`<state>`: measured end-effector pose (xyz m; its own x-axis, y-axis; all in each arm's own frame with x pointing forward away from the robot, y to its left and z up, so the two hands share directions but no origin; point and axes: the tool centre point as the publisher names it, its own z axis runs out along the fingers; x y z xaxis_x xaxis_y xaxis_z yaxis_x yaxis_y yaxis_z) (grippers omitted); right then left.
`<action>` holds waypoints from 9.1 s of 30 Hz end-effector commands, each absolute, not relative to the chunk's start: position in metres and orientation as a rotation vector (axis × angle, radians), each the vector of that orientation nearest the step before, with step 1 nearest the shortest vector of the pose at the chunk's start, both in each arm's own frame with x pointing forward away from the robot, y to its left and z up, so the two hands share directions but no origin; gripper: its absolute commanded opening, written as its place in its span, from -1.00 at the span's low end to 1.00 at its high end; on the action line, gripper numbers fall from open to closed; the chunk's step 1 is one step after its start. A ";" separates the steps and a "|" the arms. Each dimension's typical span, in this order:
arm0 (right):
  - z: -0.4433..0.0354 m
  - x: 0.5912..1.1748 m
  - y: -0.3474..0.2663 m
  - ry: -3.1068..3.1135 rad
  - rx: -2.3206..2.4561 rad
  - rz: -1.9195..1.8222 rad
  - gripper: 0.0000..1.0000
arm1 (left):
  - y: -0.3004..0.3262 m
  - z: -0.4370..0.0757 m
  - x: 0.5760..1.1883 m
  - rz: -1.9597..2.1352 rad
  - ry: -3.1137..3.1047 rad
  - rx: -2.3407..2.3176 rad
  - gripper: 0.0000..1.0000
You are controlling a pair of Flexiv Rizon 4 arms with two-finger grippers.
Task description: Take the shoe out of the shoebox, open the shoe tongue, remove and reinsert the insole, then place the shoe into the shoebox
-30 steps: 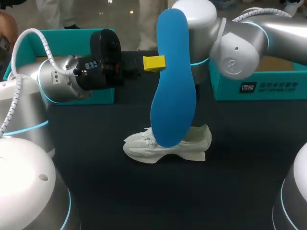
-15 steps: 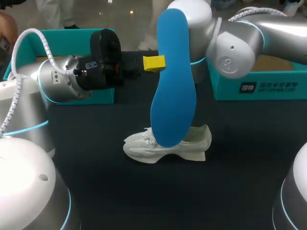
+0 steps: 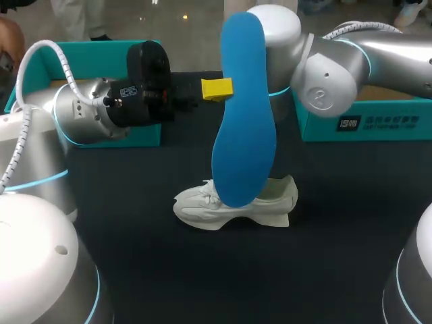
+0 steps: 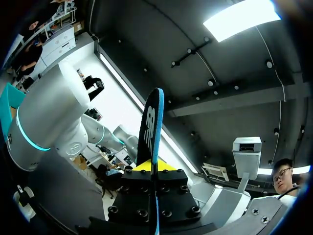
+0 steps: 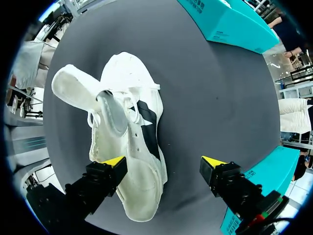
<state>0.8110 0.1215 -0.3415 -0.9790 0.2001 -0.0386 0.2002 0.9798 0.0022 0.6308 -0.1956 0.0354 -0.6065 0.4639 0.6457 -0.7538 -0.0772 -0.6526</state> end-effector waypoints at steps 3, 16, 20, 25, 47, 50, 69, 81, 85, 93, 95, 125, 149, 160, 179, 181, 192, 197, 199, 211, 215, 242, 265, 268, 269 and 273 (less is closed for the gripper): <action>-0.354 0.819 0.127 3.108 0.291 -0.014 1.00 | -0.196 0.035 0.631 1.808 -1.331 0.341 -1.00; -0.371 0.806 0.141 3.178 0.245 -0.019 0.70 | -0.196 0.035 0.631 1.808 -1.331 0.341 -1.00; -0.374 0.799 0.137 3.188 0.292 -0.010 0.49 | -0.196 0.035 0.631 1.808 -1.331 0.341 -1.00; -0.376 0.793 0.125 3.192 0.332 -0.012 0.38 | -0.196 0.035 0.631 1.808 -1.331 0.341 -1.00; -0.384 0.797 0.132 3.230 0.281 -0.026 -0.70 | -0.196 0.035 0.631 1.808 -1.331 0.341 -1.00; -0.383 0.795 0.129 3.230 0.304 -0.027 -1.00 | -0.196 0.035 0.631 1.808 -1.331 0.341 -1.00; -0.355 0.790 0.134 3.244 0.771 0.148 -1.00 | -0.196 0.035 0.631 1.808 -1.331 0.341 -1.00; -0.351 0.789 0.131 3.246 0.897 0.227 -1.00 | -0.196 0.035 0.631 1.808 -1.331 0.341 -1.00; -0.349 0.790 0.134 3.255 0.787 0.232 -1.00 | -0.196 0.035 0.631 1.808 -1.331 0.341 -1.00; -0.349 0.790 0.134 3.255 0.787 0.232 -1.00 | -0.196 0.035 0.631 1.808 -1.331 0.341 -1.00; -0.349 0.790 0.134 3.255 0.787 0.232 -1.00 | -0.196 0.035 0.631 1.808 -1.331 0.341 -1.00; -0.341 0.792 0.132 2.609 2.233 0.403 -1.00 | -0.196 0.035 0.631 1.808 -1.331 0.341 -1.00; -0.364 0.800 0.129 2.540 2.283 0.393 -1.00 | -0.196 0.035 0.631 1.808 -1.331 0.341 -1.00; -0.370 0.797 0.132 2.568 2.296 0.373 0.86 | -0.196 0.035 0.631 1.808 -1.331 0.341 -1.00; -0.326 0.791 0.141 2.668 2.385 0.680 1.00 | -0.196 0.035 0.631 1.808 -1.331 0.341 -1.00; -0.326 0.791 0.141 2.668 2.385 0.680 1.00 | -0.196 0.035 0.631 1.808 -1.331 0.341 -1.00; -0.326 0.791 0.141 2.668 2.385 0.680 1.00 | -0.196 0.035 0.631 1.808 -1.331 0.341 -1.00; -0.300 0.797 0.133 2.594 2.545 0.972 1.00 | -0.196 0.035 0.631 1.808 -1.331 0.341 -1.00; -0.292 0.798 0.132 2.581 2.572 1.070 1.00 | -0.196 0.035 0.631 1.808 -1.331 0.341 -1.00; -0.253 0.800 0.115 2.422 2.608 1.483 1.00 | -0.196 0.035 0.631 1.808 -1.331 0.341 -1.00; -0.243 0.798 0.112 2.338 2.661 1.611 1.00 | -0.196 0.035 0.631 1.808 -1.331 0.341 -1.00; -0.177 0.806 0.105 2.272 2.356 2.180 1.00 | -0.196 0.035 0.631 1.808 -1.331 0.341 -1.00; -0.140 0.797 0.114 2.285 2.332 2.154 1.00 | -0.196 0.035 0.631 1.808 -1.331 0.341 -1.00; -0.140 0.797 0.114 2.285 2.332 2.154 1.00 | -0.196 0.035 0.631 1.808 -1.331 0.341 -1.00; -0.140 0.797 0.114 2.285 2.332 2.154 1.00 | -0.196 0.035 0.631 1.808 -1.331 0.341 -1.00; -0.140 0.797 0.114 2.285 2.332 2.154 1.00 | -0.196 0.035 0.631 1.808 -1.331 0.341 -1.00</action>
